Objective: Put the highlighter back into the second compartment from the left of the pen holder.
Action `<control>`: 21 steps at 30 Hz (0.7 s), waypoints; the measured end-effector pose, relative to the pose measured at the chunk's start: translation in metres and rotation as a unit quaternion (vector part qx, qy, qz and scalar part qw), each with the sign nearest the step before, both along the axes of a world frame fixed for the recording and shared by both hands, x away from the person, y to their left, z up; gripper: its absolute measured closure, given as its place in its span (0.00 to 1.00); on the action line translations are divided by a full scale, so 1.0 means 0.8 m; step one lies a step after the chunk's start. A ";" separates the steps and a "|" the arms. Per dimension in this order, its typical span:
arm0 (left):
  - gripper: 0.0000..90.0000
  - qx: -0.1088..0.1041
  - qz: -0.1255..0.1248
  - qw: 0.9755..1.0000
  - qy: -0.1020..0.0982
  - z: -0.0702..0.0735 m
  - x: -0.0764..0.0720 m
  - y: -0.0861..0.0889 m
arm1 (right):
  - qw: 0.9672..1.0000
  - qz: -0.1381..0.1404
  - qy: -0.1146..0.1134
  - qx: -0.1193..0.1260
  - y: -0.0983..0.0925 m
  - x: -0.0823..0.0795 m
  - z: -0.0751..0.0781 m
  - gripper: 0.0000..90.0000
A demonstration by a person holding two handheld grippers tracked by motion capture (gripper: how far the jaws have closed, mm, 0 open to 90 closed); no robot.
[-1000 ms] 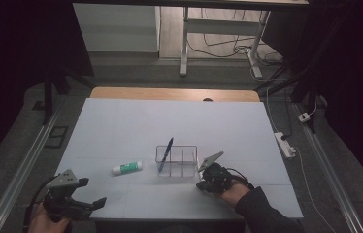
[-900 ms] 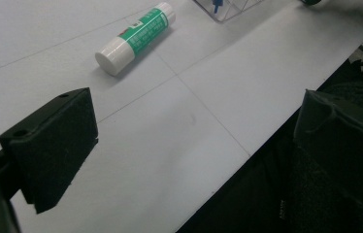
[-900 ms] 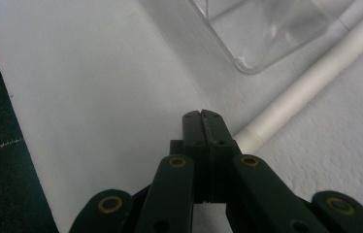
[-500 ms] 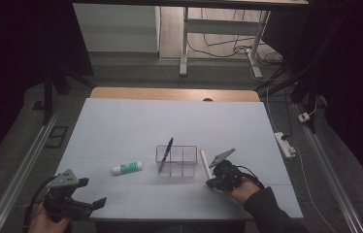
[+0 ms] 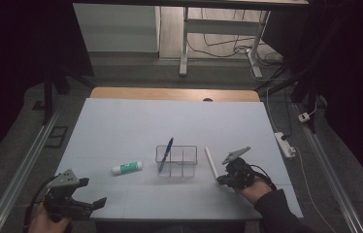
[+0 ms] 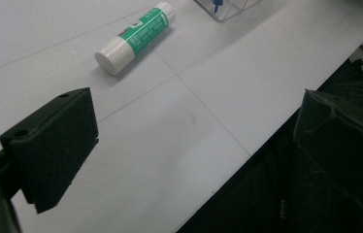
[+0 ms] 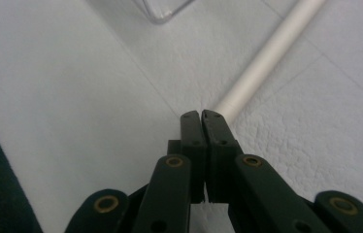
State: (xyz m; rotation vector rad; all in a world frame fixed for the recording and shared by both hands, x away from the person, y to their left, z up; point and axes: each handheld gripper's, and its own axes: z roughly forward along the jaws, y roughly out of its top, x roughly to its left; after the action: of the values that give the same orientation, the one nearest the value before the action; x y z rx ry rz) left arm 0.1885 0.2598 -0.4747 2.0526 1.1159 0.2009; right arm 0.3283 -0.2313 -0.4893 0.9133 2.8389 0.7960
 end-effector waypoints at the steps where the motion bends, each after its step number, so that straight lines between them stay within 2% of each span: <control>1: 0.03 0.000 0.000 1.000 0.000 0.000 0.000 0.000 | 1.000 0.000 -0.005 0.002 0.000 0.000 0.003 0.95; 3: 0.03 -0.001 0.001 1.000 0.000 0.000 0.000 0.000 | 1.000 -0.013 -0.014 0.004 0.000 0.003 0.007 0.90; 6: 0.03 0.000 0.000 1.000 0.001 0.000 0.001 0.000 | 0.998 -0.052 -0.024 0.010 0.002 0.013 0.014 0.77; 9: 0.03 0.001 0.000 1.000 0.001 0.000 0.001 0.000 | 0.995 -0.092 -0.032 0.013 0.009 0.027 0.020 0.62; 13: 0.03 0.000 0.000 1.000 0.001 0.000 0.001 0.000 | 0.991 -0.129 -0.037 0.018 0.020 0.048 0.021 0.46; 17: 0.03 0.000 0.000 1.000 0.002 0.000 0.001 0.000 | 0.988 -0.148 -0.041 0.008 0.030 0.065 0.015 0.44; 21: 0.03 0.000 -0.001 1.000 0.002 0.000 0.001 0.000 | 0.985 -0.165 -0.041 0.002 0.038 0.082 0.006 0.49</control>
State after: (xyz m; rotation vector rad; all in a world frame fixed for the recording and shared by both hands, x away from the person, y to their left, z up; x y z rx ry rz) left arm 0.1896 0.2596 -0.4749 2.0557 1.1166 0.1964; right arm 0.3940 -0.2012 -0.4841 1.2757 2.5193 0.7751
